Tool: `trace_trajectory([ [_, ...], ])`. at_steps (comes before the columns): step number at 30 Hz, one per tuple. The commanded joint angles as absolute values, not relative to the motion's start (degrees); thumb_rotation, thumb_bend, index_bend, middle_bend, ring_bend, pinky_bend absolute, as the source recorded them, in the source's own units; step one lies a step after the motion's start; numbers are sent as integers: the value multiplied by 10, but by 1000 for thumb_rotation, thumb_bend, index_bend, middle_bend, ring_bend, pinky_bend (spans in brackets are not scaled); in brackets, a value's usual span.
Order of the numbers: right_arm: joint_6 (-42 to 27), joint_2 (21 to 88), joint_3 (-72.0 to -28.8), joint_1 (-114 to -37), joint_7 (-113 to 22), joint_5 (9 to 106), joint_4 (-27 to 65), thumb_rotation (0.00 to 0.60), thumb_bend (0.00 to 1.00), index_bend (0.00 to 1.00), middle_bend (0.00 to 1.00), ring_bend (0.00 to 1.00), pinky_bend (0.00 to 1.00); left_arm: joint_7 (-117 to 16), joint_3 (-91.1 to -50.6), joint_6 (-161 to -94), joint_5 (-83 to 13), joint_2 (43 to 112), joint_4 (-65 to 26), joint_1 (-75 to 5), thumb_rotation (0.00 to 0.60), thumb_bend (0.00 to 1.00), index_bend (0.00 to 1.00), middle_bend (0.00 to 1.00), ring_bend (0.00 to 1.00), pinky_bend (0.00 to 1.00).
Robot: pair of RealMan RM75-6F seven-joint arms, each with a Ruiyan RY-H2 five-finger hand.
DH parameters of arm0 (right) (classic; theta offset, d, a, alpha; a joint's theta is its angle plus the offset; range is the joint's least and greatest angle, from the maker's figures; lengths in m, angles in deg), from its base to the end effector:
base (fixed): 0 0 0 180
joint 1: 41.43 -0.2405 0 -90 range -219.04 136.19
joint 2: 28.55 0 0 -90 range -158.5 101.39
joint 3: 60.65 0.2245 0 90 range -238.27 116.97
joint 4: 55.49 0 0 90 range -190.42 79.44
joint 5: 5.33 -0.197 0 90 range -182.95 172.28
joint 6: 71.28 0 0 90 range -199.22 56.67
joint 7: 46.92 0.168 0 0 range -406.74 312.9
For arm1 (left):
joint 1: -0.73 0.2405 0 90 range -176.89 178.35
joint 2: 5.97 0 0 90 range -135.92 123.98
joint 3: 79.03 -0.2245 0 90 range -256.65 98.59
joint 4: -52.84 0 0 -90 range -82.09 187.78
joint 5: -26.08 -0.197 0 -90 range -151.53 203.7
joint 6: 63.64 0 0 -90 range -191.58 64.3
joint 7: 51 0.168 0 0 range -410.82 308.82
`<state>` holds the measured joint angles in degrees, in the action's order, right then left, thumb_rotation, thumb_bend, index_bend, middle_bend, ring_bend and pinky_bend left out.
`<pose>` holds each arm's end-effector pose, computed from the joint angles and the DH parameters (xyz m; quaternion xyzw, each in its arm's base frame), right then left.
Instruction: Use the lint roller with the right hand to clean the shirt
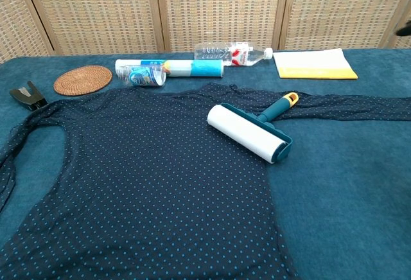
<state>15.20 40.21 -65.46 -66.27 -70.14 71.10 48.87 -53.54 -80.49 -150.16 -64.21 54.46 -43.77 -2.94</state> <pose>-0.1913 -0.2481 0.1087 0.6752 -0.3135 0.3737 0.5533 -0.2664 0.1798 0.1565 -0.6105 -0.4091 -0.3956 0.5509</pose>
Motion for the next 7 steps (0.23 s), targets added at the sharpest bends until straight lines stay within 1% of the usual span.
trace_trajectory([
  [1,211,439,-679,-599,-640,774,385,600,0,0,0,0,0,-544,-805,-1513,-649,544,-435,-23,600,0,0,0,0,0],
  [7,210,449,-673,-576,-615,778,349,600,0,0,0,0,0,-543,-805,-1524,-653,544,-434,-17,600,0,0,0,0,0],
])
